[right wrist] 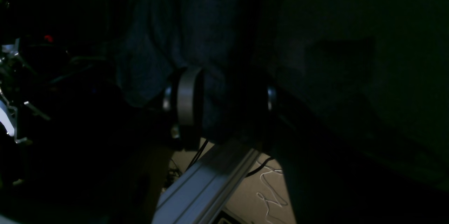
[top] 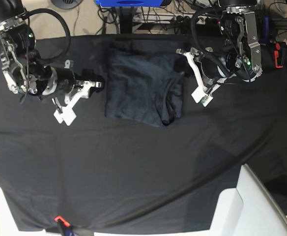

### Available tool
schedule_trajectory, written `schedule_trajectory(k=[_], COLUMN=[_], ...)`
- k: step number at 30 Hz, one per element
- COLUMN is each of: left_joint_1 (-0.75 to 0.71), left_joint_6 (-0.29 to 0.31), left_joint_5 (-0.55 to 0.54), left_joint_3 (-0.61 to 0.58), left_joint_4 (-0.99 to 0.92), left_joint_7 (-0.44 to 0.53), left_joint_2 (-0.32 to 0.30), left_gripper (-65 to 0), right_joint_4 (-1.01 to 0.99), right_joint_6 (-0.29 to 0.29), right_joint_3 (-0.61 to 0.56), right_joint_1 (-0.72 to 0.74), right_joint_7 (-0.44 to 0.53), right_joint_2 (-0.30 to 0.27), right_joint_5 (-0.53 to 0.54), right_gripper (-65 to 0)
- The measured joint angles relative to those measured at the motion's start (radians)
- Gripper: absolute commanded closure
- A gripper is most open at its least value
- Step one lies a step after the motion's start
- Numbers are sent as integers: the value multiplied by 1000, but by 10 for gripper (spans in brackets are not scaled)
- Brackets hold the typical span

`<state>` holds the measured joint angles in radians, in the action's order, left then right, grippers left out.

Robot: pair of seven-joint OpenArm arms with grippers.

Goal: Fold the T-shirt properly
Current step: 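Grasp the stack's side edges with both grippers and square it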

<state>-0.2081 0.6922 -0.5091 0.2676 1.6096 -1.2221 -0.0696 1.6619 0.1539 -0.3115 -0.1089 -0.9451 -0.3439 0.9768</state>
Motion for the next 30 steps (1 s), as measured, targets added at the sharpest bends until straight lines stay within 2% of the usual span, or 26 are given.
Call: schedule_trajectory(k=[3,7,14,21,30], left_joint_1=[0,-11,-53,-134,-180], left_joint_6=[0,0,0,0,0], left_joint_5=[0,0,-5,-7,-7], left_joint_3=[0,0,0,0,6], left_joint_4=[0,3,27,158,167], left_joint_7=[0,-1,-1,-4,-4], left_joint_2=[0,0,0,-1,-5], left_gripper=[-86,0,0,0,0], right_joint_4=[0,0,-6,-68,-68], right_joint_6=[0,0,0,0,0], right_joint_3=[0,0,0,-1,-3], right_joint_1=[0,0,0,-1,0], right_joint_7=[0,0,0,1,3], right_joint_2=[0,0,0,6,11], right_joint_5=[0,0,1,-6,0], right_gripper=[-221,-221,-221,-221,-215])
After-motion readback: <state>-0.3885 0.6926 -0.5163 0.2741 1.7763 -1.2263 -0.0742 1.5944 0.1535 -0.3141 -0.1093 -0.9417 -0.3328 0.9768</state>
